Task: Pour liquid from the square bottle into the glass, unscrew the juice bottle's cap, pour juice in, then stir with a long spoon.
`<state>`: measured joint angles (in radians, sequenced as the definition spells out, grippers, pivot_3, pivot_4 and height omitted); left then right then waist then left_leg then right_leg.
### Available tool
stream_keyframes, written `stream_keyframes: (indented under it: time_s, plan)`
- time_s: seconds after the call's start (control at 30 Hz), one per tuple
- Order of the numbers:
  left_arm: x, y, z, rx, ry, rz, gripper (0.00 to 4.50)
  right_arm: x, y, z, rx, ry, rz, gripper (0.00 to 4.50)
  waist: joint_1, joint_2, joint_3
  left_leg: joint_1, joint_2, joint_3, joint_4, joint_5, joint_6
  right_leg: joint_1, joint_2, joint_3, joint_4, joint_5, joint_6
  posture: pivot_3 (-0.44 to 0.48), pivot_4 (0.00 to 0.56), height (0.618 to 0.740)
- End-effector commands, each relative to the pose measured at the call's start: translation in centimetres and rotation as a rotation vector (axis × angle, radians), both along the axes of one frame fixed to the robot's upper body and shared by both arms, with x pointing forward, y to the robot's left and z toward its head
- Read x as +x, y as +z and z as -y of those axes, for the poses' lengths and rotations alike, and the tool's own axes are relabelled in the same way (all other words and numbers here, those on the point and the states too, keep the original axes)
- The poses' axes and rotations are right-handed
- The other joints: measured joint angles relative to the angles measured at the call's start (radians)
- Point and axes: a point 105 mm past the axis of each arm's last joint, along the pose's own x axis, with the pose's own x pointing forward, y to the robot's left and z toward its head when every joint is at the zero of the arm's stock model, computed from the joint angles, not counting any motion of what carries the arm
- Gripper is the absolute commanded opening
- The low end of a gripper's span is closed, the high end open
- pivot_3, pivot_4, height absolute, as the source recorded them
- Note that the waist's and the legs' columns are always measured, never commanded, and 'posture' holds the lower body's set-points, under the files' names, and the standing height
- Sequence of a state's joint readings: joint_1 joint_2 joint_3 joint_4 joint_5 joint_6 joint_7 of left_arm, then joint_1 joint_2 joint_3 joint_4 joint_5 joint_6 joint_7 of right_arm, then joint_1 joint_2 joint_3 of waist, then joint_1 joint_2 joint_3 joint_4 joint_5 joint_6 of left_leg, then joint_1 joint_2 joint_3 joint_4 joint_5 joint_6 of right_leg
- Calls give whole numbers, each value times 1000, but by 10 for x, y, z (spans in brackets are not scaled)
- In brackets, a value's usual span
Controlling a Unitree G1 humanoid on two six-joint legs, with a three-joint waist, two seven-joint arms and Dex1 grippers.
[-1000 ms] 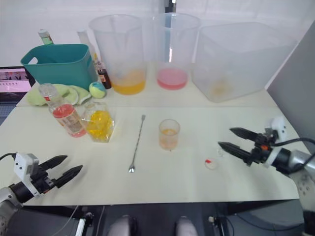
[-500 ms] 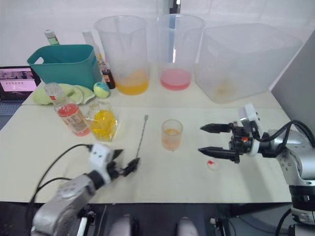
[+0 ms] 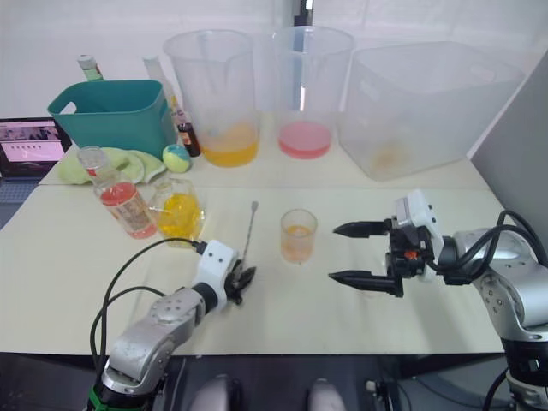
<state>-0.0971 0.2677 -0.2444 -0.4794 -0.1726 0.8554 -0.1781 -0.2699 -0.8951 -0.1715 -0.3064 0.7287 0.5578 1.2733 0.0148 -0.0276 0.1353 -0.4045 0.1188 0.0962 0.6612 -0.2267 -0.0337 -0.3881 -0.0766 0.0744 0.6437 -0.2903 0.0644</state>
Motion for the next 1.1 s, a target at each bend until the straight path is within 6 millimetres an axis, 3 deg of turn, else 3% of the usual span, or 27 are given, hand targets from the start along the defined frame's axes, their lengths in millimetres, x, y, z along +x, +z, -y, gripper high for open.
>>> stream_keyframes:
  time_s: [0.03,0.1,0.33,0.47,0.77,0.9,1.0,1.1]
  plan:
    - [-14,-30,2,23,-35,-135,588,-3,9,0,-8,-3,40,4500,1,1,-1,0,0,0,0,0,0,0,0,0,0,0,0,0,150,724]
    - [-12,-26,-4,13,-22,-121,18,-3,8,0,-6,-9,42,4500,1,1,-1,0,0,0,0,0,0,0,0,0,-1,0,0,0,150,724]
    - [-6,6,-43,-4,-26,-16,18,0,0,-1,2,-41,54,4500,-11,1,-1,-1,0,-1,-1,0,0,0,0,-1,-1,-1,-1,0,150,724]
    - [-20,29,-78,20,-91,32,18,1,-3,-2,10,-45,52,4500,-22,1,0,-1,0,-2,-2,0,0,-2,0,-2,0,-3,-2,0,150,724]
    - [-58,50,-113,94,-471,94,18,9,-6,-1,22,-76,60,4500,-5,0,2,-2,0,-1,-2,0,0,-2,-1,-4,-2,-6,-4,0,150,724]
    - [-73,38,-127,176,-684,7,18,11,-9,-1,19,-87,57,4500,-3,0,3,-3,1,-1,-2,0,-1,-3,-1,-4,-2,-7,-6,0,150,724]
    - [-73,37,-130,166,-753,20,18,10,-9,-2,20,-91,56,4500,-3,1,3,-3,1,-1,-2,0,0,-3,-1,-4,-2,-7,-6,0,150,724]
    - [-63,20,-130,277,-832,49,18,9,-9,-1,22,-98,53,4500,0,1,3,-4,1,-1,-2,0,0,-4,-1,-5,-1,-8,-5,0,150,724]
